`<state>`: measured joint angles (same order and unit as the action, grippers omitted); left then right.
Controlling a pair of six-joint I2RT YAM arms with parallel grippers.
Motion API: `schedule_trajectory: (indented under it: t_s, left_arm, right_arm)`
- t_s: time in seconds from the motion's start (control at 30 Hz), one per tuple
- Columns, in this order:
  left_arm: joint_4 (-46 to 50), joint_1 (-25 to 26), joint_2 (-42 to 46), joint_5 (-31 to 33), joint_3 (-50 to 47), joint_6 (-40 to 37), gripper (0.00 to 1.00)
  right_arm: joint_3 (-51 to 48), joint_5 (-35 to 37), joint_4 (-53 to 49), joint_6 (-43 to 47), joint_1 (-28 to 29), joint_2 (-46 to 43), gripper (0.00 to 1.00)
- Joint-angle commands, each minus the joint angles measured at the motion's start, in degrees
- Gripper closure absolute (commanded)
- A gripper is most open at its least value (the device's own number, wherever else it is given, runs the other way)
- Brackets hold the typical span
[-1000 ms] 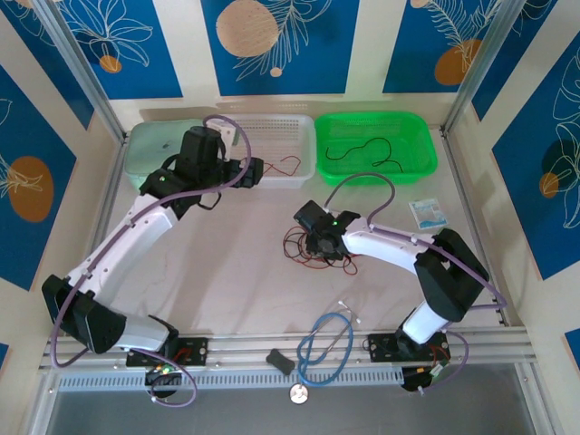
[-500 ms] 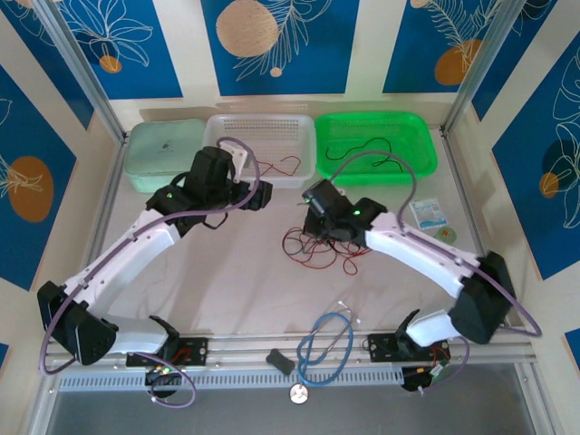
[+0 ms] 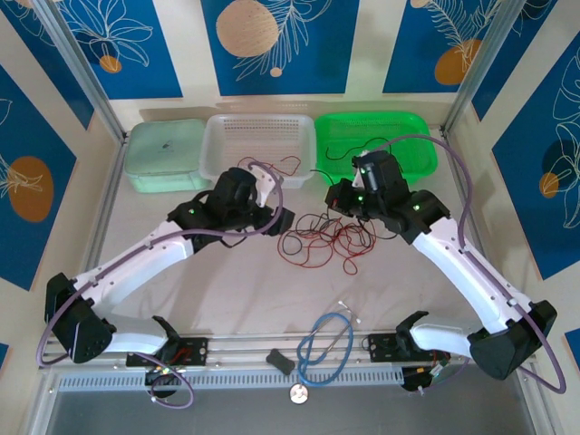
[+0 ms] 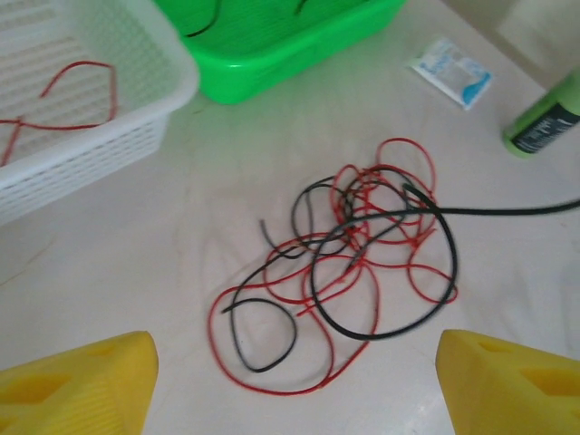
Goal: Untangle the cables
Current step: Untie the cable from multiple cables.
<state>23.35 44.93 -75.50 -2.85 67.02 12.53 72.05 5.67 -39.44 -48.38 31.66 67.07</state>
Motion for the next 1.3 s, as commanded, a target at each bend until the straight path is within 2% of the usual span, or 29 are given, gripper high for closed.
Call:
schedule_trajectory:
  t_s: [0.0, 0.23, 0.47, 0.63, 0.7, 0.77, 0.83, 0.97, 1.1, 1.17, 1.27]
  left_arm:
    - [-5.31, 2.29, -1.41, -3.35, -1.19, -1.37, 0.2]
    - [-9.64, 8.97, -3.53, -6.99, -0.86, -5.17, 0.2]
    - [-10.38, 10.08, -8.42, -6.14, -0.86, -6.51, 0.21]
    - [-13.58, 10.09, -11.98, 1.3, -0.73, -7.9, 0.24]
    - [-15.36, 10.09, -13.35, 4.43, -0.55, -8.68, 0.29]
    - [-16.7, 10.09, -14.37, 6.7, 0.02, -9.15, 0.4]
    - [-17.57, 10.01, -14.59, 8.13, 0.58, -9.1, 0.63]
    - [-19.26, 9.83, -12.35, 9.5, -0.9, -8.01, 0.99]
    - [-18.85, 8.6, -6.76, 7.94, -3.59, -5.4, 1.0]
    - [-19.65, 6.75, -2.95, 4.73, -5.93, -2.69, 1.0]
    - [-23.29, 1.34, 2.67, -3.69, -10.45, 4.05, 1.0]
  right_arm:
    - [1.93, -6.71, -0.11, 0.81, -1.74, -1.46, 1.0]
    - [1.98, -7.78, -0.19, 0.46, -3.22, -1.85, 1.0]
    - [1.25, -8.04, 0.07, 0.05, -3.79, -2.55, 1.0]
    - [1.25, -8.04, -0.2, -0.03, -3.97, -3.34, 1.0]
    - [1.01, -7.96, -0.27, -0.21, -3.97, -3.69, 1.0]
    - [0.6, -7.94, -0.35, -0.38, -3.97, -4.11, 1.0]
    - [0.16, -7.54, -0.53, -0.54, -4.06, -4.7, 1.0]
    - [-0.5, -6.82, -1.37, -0.52, -4.71, -6.29, 1.0]
    - [-0.86, -6.42, -2.74, -0.12, -6.69, -8.18, 1.0]
    - [-1.19, -6.19, -3.43, 0.13, -8.09, -9.07, 1.0]
    - [-2.02, -6.76, -4.21, 0.54, -10.71, -10.31, 1.0]
